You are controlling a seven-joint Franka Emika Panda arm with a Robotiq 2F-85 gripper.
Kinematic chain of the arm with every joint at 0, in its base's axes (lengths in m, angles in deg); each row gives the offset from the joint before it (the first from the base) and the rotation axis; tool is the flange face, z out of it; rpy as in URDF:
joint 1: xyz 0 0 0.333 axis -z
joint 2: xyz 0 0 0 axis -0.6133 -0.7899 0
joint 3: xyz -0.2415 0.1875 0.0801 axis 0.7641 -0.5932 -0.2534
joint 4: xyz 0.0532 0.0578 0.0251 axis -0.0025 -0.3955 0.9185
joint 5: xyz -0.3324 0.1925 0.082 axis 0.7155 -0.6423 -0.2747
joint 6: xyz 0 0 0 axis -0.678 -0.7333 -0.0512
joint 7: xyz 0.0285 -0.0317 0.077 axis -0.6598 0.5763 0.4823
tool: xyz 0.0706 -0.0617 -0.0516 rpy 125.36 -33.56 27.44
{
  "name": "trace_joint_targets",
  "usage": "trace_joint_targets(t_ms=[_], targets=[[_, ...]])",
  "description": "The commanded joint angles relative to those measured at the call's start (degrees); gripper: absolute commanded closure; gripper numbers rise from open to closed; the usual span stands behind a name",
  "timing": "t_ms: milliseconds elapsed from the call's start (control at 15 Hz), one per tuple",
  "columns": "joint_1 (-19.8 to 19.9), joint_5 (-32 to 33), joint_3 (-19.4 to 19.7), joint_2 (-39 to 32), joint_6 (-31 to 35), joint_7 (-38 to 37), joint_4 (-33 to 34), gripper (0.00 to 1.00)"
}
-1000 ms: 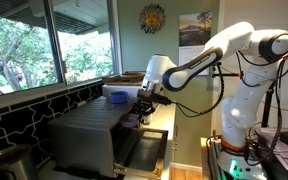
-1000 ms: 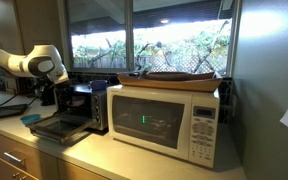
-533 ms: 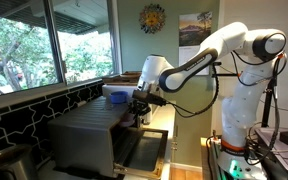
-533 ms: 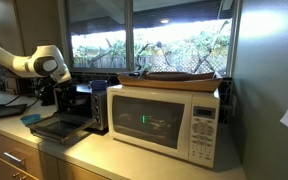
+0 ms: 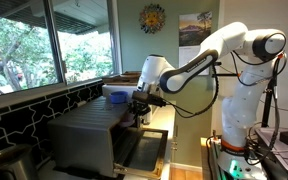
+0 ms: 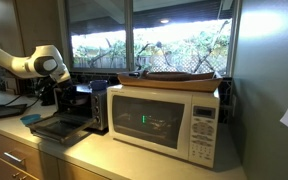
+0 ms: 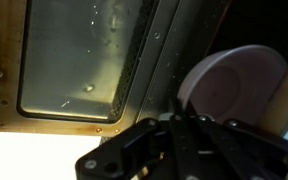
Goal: Pour the water from the blue cup to the pink bowl then put the bowl into the oven
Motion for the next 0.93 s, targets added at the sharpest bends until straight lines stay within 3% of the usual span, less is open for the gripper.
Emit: trace_joint_targets(t_ms=[0, 600, 733, 867], targets=[[-0.15, 0.60, -0.03, -3.66, 2.40, -2.23, 1.59, 0.99], [-1.05, -0.04, 0.28, -4.73, 1.98, -2.04, 1.61, 0.99], [-1.13, -0.08, 0.28, -4.85, 2.41, -2.25, 1.54, 0.85], [-1.34, -0.30, 0.34, -5.08, 2.79, -2.16, 1.39, 0.77]])
